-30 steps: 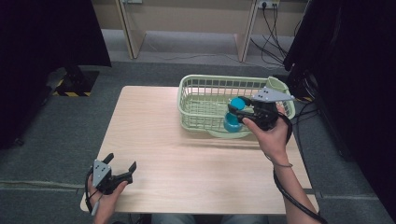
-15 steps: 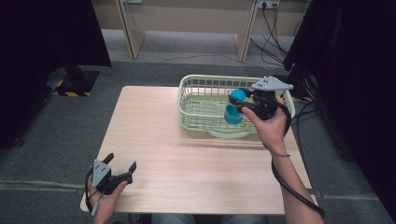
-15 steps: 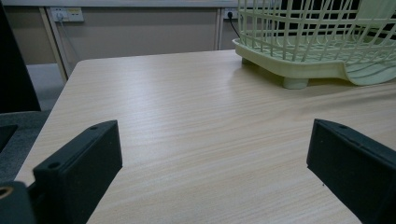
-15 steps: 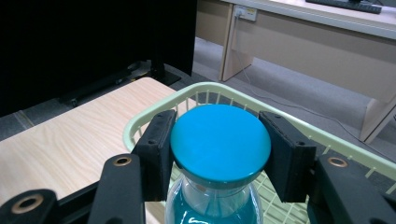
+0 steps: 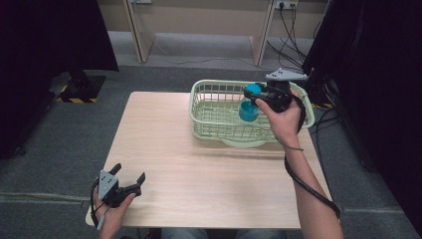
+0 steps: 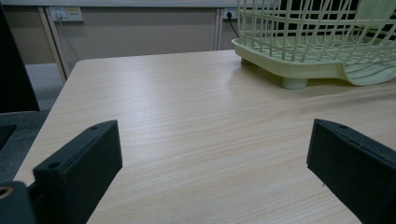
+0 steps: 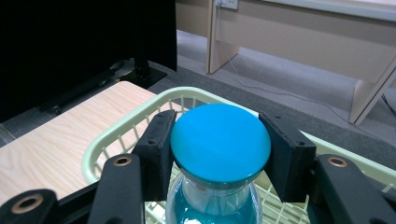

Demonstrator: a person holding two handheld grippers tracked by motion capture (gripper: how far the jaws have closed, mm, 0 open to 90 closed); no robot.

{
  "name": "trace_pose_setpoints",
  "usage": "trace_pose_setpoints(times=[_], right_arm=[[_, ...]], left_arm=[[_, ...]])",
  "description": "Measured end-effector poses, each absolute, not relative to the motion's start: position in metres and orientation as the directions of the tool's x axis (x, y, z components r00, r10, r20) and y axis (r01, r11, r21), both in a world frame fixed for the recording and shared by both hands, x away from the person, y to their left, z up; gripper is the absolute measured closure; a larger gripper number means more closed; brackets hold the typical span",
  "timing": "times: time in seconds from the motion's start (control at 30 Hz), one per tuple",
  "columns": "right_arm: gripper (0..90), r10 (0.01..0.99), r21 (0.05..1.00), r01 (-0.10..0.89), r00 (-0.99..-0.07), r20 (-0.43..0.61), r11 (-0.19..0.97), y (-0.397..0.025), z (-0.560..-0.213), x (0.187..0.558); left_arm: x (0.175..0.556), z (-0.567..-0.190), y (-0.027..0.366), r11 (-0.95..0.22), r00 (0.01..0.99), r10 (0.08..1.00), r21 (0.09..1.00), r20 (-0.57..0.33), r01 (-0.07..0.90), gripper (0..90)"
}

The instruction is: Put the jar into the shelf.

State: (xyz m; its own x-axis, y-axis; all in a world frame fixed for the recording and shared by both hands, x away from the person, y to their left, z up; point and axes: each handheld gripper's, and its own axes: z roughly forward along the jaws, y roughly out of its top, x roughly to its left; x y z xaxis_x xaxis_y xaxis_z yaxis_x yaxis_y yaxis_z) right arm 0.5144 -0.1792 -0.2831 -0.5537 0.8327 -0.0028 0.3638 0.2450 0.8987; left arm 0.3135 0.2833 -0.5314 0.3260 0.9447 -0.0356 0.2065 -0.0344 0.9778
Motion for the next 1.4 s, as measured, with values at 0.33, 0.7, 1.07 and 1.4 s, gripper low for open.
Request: trace_pose_setpoints(times=[0.33, 0.7, 1.07, 1.4], right_arm=[[48.4, 0.854, 0.873, 0.423, -0.520, 0.014, 0.243, -0.173, -0.289, 0.542], [48.4, 0.883, 0.830, 0.510, -0.467, 0.045, 0.227, -0.176, -0.306, 0.570], [48.4, 0.903, 0.762, 0.608, -0.424, 0.072, 0.225, -0.175, -0.330, 0.593], [48.4, 0.912, 0.707, 0.667, -0.403, 0.077, 0.235, -0.171, -0.351, 0.605]], left_arm=[[0.314, -0.531, 0.283, -0.034, 0.328, 0.944, 0.978, -0.037, 0.207, 2.5], [0.314, -0.531, 0.283, -0.035, 0.329, 0.944, 0.978, -0.036, 0.206, 2.5], [0.313, -0.531, 0.284, -0.034, 0.332, 0.942, 0.978, -0.037, 0.205, 2.5], [0.313, -0.531, 0.284, -0.033, 0.333, 0.942, 0.978, -0.038, 0.204, 2.5]])
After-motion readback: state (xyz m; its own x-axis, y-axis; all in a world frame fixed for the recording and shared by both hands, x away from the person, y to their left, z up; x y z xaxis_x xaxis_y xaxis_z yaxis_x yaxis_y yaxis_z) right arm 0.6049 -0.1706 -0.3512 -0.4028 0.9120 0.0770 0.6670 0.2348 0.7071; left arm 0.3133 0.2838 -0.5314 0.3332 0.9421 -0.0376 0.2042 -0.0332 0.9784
